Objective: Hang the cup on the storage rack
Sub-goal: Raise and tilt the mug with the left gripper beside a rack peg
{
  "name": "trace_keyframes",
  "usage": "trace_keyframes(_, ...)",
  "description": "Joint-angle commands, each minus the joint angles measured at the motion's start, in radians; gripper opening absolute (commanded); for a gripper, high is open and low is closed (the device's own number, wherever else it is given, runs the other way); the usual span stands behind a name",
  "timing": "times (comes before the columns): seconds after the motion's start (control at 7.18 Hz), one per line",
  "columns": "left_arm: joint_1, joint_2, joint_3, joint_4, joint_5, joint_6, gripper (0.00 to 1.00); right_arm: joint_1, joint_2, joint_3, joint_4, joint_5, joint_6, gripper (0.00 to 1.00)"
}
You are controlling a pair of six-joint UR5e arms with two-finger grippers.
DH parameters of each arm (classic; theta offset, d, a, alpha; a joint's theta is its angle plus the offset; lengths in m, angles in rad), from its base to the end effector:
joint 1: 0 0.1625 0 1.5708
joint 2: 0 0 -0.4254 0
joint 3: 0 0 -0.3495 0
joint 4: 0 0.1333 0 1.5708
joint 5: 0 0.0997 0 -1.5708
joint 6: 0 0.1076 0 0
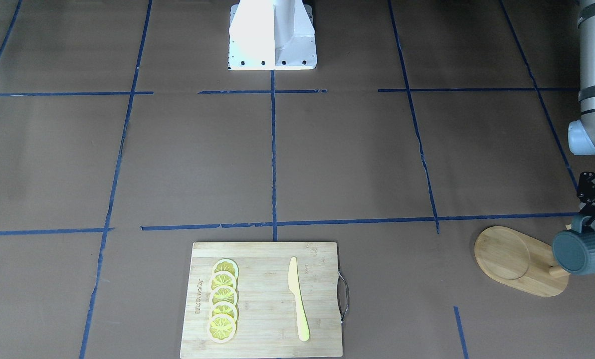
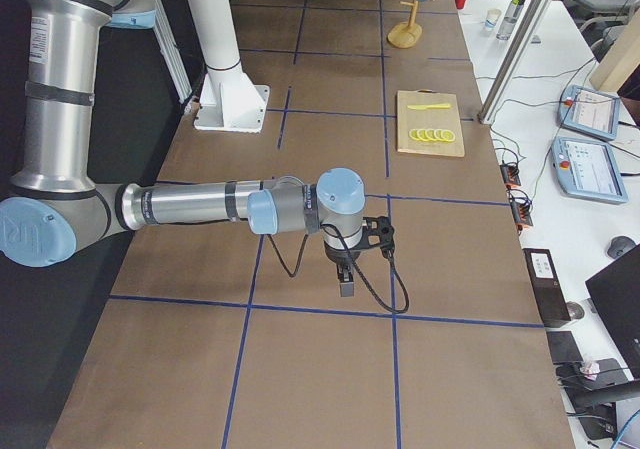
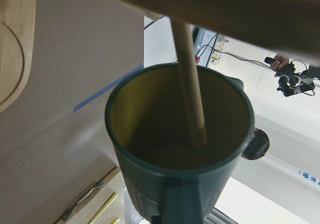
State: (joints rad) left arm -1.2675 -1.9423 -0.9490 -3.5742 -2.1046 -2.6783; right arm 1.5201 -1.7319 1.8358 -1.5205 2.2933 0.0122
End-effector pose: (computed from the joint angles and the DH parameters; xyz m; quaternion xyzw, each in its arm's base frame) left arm 0.0941 -0.5637 0.5306 -0.1090 0.7524 -0.4966 0.4188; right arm 0.0423 -0.3929 0.6106 0.0609 -0.3545 -0.0452 0.9320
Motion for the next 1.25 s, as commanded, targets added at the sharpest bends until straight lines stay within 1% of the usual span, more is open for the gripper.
trace_keyframes(0.0, -0.001, 0.0, 0.032, 0.0, 0.0, 0.0, 0.03, 0.0, 0.0, 0.008, 0.0, -0.002, 0.0, 1.0)
trace_keyframes(0.14, -0.001, 0.0, 0.038, 0.0, 0.0, 0.0, 0.04, 0.0, 0.0, 0.008, 0.0, -0.002, 0.002, 1.0)
trace_keyframes(0.28, -0.004, 0.0, 0.044, 0.0, -0.002, -0.002, 0.09, 0.0, 0.0, 0.01, 0.0, -0.002, 0.0, 1.0)
trace_keyframes(0.56, -0.006, 0.002, 0.045, 0.0, -0.002, -0.005, 0.23, 0.0, 0.0, 0.013, 0.0, -0.003, 0.002, 1.0)
trace_keyframes(0.7, -0.006, 0.005, 0.048, 0.0, -0.002, -0.005, 0.36, 0.0, -0.001, 0.013, 0.0, -0.003, 0.002, 1.0)
trace_keyframes(0.84, -0.007, 0.008, 0.049, 0.0, -0.003, -0.005, 0.51, 0.0, -0.001, 0.013, 0.0, -0.002, 0.0, 1.0)
trace_keyframes(0.98, -0.007, 0.008, 0.05, 0.0, -0.003, -0.005, 0.72, 0.0, -0.001, 0.013, 0.0, -0.002, 0.0, 1.0)
trace_keyframes(1.11, -0.007, 0.008, 0.05, 0.0, -0.003, -0.005, 1.0, 0.0, -0.001, 0.013, 0.0, -0.002, 0.002, 1.0)
